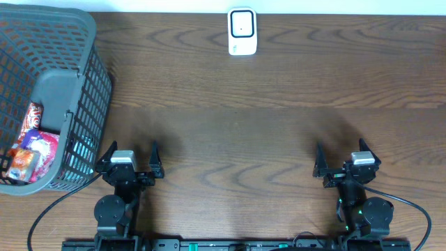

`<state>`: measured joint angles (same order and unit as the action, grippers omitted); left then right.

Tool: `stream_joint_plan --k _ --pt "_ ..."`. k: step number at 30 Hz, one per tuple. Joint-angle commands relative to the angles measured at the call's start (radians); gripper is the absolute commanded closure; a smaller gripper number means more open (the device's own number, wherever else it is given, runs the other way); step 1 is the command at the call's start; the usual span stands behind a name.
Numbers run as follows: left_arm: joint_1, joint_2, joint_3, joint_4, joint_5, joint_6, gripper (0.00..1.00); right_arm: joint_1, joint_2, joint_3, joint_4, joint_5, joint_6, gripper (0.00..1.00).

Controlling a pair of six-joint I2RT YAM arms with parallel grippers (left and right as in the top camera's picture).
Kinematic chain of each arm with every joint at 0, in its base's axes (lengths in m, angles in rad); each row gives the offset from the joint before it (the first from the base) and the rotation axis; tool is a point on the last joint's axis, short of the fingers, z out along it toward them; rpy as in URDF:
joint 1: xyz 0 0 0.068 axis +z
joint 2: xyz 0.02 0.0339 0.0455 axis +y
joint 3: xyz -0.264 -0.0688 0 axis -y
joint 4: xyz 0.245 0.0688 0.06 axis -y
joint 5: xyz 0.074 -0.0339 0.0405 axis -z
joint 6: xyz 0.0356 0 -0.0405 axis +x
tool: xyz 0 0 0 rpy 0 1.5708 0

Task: Scan the item barcode
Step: 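Reach the left gripper into the grey basket toward the items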

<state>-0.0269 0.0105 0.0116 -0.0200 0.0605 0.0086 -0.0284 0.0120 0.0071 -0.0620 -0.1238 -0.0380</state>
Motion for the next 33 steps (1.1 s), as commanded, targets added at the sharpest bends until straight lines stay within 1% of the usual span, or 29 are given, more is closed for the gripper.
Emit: stream_joint_plan --k 1,15,16,19,20,21,22,23,24,26,27,28,30,31,32,33 --pt "0.006 -0.006 -0.008 -0.047 -0.005 0.017 0.02 0.006 -0.005 -0.002 -0.001 -0.014 -0.012 0.01" --pt "0.006 -0.006 -0.008 -0.042 -0.004 0.017 0.02 0.006 -0.005 -0.002 -0.001 -0.014 -0.012 0.01" --pt "0.006 -0.006 -0.008 -0.039 0.039 0.005 0.02 0.006 -0.005 -0.002 -0.001 -0.014 -0.012 0.01" --pt "0.006 -0.006 -0.007 -0.004 0.278 -0.1 0.02 0.006 -0.005 -0.002 -0.002 -0.014 -0.012 0.01" --pt "0.006 -0.006 -0.007 0.037 0.392 -0.11 0.02 0.006 -0.005 -0.002 -0.001 -0.014 -0.012 0.01" --pt "0.006 -0.006 -0.007 0.089 0.474 -0.113 0.02 0.006 -0.005 -0.002 -0.001 -0.014 -0.012 0.01" --pt "0.006 -0.006 -0.007 0.136 0.519 -0.125 0.02 0.006 -0.005 -0.002 -0.001 -0.014 -0.012 0.01" --pt "0.006 -0.006 -0.007 0.212 0.552 -0.164 0.02 0.006 -0.005 -0.002 -0.001 -0.014 -0.012 0.01" --pt "0.006 -0.006 -0.007 0.293 0.557 -0.218 0.02 0.006 -0.005 -0.002 -0.001 -0.014 -0.012 0.01" --pt "0.006 -0.006 -0.006 0.444 0.552 -0.286 0.02 0.006 -0.005 -0.002 -0.002 -0.014 -0.012 0.01" --pt "0.006 -0.006 0.003 0.565 0.484 -0.343 0.02 0.006 -0.005 -0.002 -0.001 -0.014 -0.012 0.01" --pt "0.006 -0.004 0.035 0.624 0.369 -0.383 0.02 0.006 -0.005 -0.002 -0.001 -0.014 -0.012 0.01" --pt "0.006 0.008 0.085 0.637 0.271 -0.388 0.03 0.006 -0.005 -0.002 -0.001 -0.014 -0.012 0.01" --pt "0.006 0.041 0.153 0.635 0.207 -0.382 0.02 0.006 -0.005 -0.002 -0.001 -0.014 -0.012 0.01" --pt "0.006 0.056 0.177 0.635 0.196 -0.37 0.02 0.006 -0.005 -0.002 -0.001 -0.014 -0.012 0.01" --pt "0.006 0.098 0.233 0.635 0.188 -0.329 0.02 0.006 -0.005 -0.002 -0.002 -0.014 -0.012 0.01"
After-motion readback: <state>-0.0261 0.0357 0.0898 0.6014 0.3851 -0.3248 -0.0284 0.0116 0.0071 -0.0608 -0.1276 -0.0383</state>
